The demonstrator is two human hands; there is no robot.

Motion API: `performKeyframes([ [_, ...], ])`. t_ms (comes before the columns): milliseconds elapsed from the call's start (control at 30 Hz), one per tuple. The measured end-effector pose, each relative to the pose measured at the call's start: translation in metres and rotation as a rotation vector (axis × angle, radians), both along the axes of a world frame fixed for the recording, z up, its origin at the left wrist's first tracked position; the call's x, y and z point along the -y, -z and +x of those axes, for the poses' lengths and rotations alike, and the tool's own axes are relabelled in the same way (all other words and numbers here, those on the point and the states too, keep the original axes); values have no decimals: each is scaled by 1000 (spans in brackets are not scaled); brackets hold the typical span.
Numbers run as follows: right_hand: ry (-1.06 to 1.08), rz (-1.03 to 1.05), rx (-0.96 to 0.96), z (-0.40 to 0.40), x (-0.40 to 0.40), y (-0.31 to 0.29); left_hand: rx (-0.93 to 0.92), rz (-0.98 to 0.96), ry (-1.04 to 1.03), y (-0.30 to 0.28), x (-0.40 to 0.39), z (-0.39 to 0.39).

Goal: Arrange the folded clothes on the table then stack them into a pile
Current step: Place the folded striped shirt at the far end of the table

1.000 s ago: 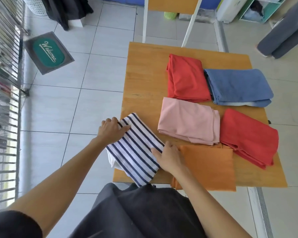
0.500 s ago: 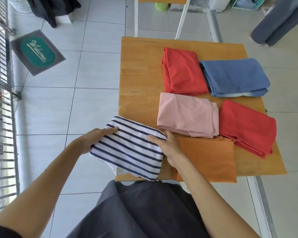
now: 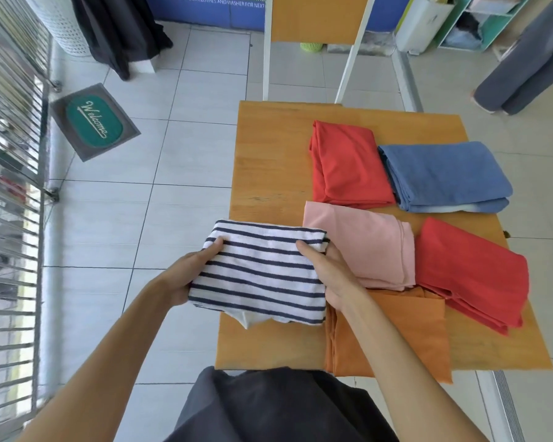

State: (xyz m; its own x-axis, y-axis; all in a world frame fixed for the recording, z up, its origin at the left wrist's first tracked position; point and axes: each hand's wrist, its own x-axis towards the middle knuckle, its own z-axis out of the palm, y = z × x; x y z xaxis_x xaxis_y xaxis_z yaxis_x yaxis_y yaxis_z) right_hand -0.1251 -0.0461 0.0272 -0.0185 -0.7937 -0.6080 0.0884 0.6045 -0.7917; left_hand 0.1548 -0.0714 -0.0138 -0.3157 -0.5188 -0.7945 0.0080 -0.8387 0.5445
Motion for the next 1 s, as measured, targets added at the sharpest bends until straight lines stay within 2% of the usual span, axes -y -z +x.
performKeyframes([
  [200,-13,-38,-74,-17,56,-15,-79,-72,-27,-18,40,-10],
  [333,13,-90,-190,-27,106,-20,-92,-103,-20,-31,85,-24],
  [433,-90,-119,-202,-30,147,-17,-54,-166,-43,-32,123,-31],
  [533,-252,-18,-264,-32,182,-7,20,-210,-74,-28,158,-36],
  [600,-298,-27,-300,-33,207,1,74,-212,-118,-22,178,-38],
  [767,-243,-172,-299,-30,288,6,189,-248,-292,-14,235,-43],
  [1000,-64,-230,-317,-37,392,-2,262,-349,-414,-22,328,-61],
])
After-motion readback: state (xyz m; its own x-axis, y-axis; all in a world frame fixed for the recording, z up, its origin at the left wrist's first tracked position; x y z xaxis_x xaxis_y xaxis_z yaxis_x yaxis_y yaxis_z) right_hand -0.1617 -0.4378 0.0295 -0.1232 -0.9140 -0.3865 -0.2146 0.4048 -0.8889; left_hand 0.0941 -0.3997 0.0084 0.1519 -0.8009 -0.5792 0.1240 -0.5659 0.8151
